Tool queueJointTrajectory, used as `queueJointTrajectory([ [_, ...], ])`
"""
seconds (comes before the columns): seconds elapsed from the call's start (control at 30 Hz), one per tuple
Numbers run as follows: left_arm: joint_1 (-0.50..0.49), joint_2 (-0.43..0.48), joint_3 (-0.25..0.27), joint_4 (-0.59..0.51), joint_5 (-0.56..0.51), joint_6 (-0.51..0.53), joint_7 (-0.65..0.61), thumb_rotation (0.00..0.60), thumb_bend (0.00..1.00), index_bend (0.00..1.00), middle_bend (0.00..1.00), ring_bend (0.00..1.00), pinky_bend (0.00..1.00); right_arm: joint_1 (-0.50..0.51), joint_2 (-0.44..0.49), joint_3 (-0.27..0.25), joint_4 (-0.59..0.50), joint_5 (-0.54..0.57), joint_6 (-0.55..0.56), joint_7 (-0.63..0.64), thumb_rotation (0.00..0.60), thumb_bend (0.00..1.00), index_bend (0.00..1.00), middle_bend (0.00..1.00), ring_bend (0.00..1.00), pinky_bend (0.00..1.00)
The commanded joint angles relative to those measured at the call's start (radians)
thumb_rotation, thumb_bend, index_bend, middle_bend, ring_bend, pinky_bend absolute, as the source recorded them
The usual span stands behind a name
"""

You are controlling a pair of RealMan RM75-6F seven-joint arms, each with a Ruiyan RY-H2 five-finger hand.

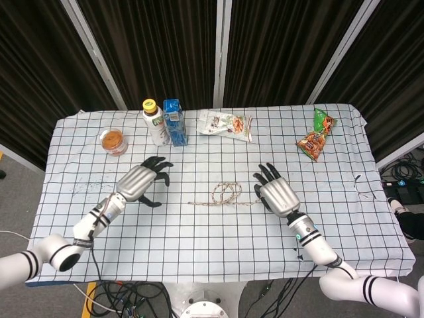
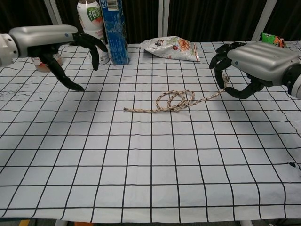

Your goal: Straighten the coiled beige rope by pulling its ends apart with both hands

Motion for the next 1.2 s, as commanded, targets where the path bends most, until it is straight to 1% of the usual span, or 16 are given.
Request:
queueJointTrajectory([
  [0.03, -0.042, -0.077, -0.010, 0.026, -0.063, -0.034, 0.086, 0.600, 0.09, 0.48, 0.12, 0.00, 0.00, 0.002, -0.004, 0.000, 0.001, 0.002, 0.004, -0.003, 0.600, 0.65, 0.66, 0.20, 0.00, 0.00],
  [0.17, -0.066, -0.138, -0.012, 0.041, -0.119, -0.045, 0.173, 0.600, 0.09, 0.49, 0.12, 0.00, 0.00, 0.004, -0.010, 0.000, 0.003, 0.007, 0.008, -0.003, 0.600, 0.65, 0.66, 0.20, 0.00, 0.00],
  [0.33, -0.101, -0.199, -0.023, 0.056, -0.202, -0.068, 0.265, 0.600, 0.15, 0.49, 0.12, 0.00, 0.00, 0.008, -0.017, -0.004, 0.008, 0.010, 0.009, -0.001, 0.600, 0.66, 0.66, 0.20, 0.00, 0.00],
  [0.47, -0.129, -0.246, -0.020, 0.083, -0.243, -0.078, 0.328, 0.600, 0.20, 0.49, 0.12, 0.00, 0.00, 0.010, -0.024, -0.006, 0.010, 0.012, 0.009, -0.001, 0.600, 0.66, 0.66, 0.20, 0.00, 0.00],
  [0.63, -0.153, -0.301, -0.013, 0.125, -0.278, -0.075, 0.391, 0.600, 0.21, 0.51, 0.12, 0.00, 0.00, 0.013, -0.030, -0.009, 0.014, 0.015, 0.009, 0.001, 0.600, 0.66, 0.66, 0.20, 0.00, 0.00],
  [0.87, -0.165, -0.354, -0.004, 0.183, -0.308, -0.053, 0.443, 0.600, 0.25, 0.52, 0.12, 0.00, 0.00, 0.016, -0.034, -0.010, 0.025, 0.021, 0.006, 0.011, 0.600, 0.66, 0.66, 0.19, 0.00, 0.00],
  [1.03, -0.168, -0.363, -0.003, 0.196, -0.328, -0.057, 0.449, 0.600, 0.29, 0.52, 0.12, 0.00, 0.00, 0.020, -0.038, -0.010, 0.037, 0.023, 0.004, 0.021, 0.600, 0.67, 0.66, 0.19, 0.00, 0.00],
  [1.2, -0.170, -0.366, 0.006, 0.195, -0.336, -0.059, 0.457, 0.600, 0.29, 0.52, 0.12, 0.00, 0.00, 0.022, -0.042, -0.011, 0.047, 0.022, 0.004, 0.030, 0.600, 0.67, 0.66, 0.19, 0.00, 0.00],
])
